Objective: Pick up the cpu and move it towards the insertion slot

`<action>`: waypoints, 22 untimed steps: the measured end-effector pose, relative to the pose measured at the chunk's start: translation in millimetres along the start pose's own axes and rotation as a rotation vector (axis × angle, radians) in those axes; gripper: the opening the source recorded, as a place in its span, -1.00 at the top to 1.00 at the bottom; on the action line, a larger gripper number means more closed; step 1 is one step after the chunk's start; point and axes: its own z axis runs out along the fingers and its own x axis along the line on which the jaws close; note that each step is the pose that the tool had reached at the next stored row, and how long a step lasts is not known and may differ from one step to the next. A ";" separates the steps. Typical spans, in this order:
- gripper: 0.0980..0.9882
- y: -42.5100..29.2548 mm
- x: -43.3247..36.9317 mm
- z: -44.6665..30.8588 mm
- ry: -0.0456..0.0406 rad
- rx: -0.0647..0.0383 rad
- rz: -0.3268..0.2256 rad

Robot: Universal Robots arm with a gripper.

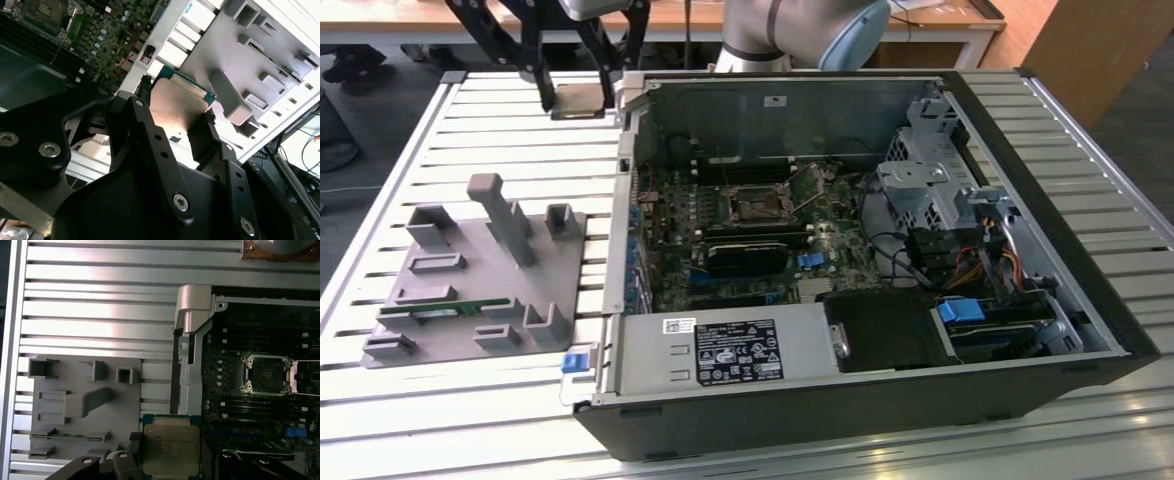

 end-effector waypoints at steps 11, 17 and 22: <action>0.00 9.7 -9.8 0.2 0.0001 0.000 0.000; 0.00 14.1 -14.8 0.4 0.0000 0.000 0.000; 0.00 17.5 -19.1 0.4 0.0000 0.000 0.000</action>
